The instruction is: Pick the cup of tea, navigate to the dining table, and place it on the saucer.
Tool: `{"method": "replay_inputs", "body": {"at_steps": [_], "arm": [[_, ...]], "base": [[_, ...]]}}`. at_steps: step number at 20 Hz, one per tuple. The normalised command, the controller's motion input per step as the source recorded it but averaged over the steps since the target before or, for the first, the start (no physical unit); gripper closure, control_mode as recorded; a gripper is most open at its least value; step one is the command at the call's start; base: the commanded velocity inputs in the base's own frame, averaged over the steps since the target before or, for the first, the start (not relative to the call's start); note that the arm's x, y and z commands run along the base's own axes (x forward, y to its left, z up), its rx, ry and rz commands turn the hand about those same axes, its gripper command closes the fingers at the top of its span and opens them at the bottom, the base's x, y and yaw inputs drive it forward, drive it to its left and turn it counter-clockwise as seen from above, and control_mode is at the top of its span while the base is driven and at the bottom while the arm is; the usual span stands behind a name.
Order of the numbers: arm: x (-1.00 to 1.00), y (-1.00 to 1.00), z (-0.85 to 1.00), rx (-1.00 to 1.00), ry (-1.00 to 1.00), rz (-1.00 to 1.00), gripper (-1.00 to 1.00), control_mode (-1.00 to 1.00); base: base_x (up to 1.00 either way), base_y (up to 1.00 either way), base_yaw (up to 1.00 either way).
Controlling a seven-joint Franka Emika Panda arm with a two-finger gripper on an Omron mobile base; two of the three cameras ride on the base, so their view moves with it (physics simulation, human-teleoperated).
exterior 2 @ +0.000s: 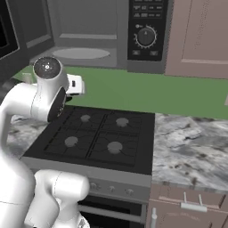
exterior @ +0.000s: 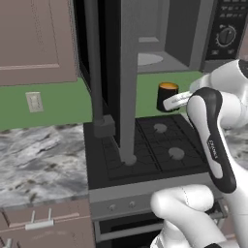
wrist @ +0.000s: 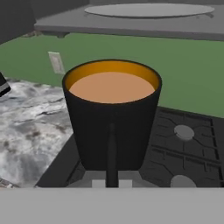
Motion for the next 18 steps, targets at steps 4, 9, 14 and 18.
{"method": "replay_inputs", "body": {"at_steps": [4,9,14,18], "arm": [[0.00,0.00,0.00,0.00,0.00,0.00,1.00,1.00],[0.00,0.00,0.00,0.00,0.00,0.00,1.00,1.00],[0.00,0.00,0.00,0.00,0.00,0.00,1.00,1.00],[0.00,0.00,0.00,0.00,0.00,0.00,1.00,1.00]], "base": [[-0.78,-0.01,0.00],[-0.44,0.19,-0.68],[0.00,0.24,-0.98],[0.00,0.21,-0.99]]}}
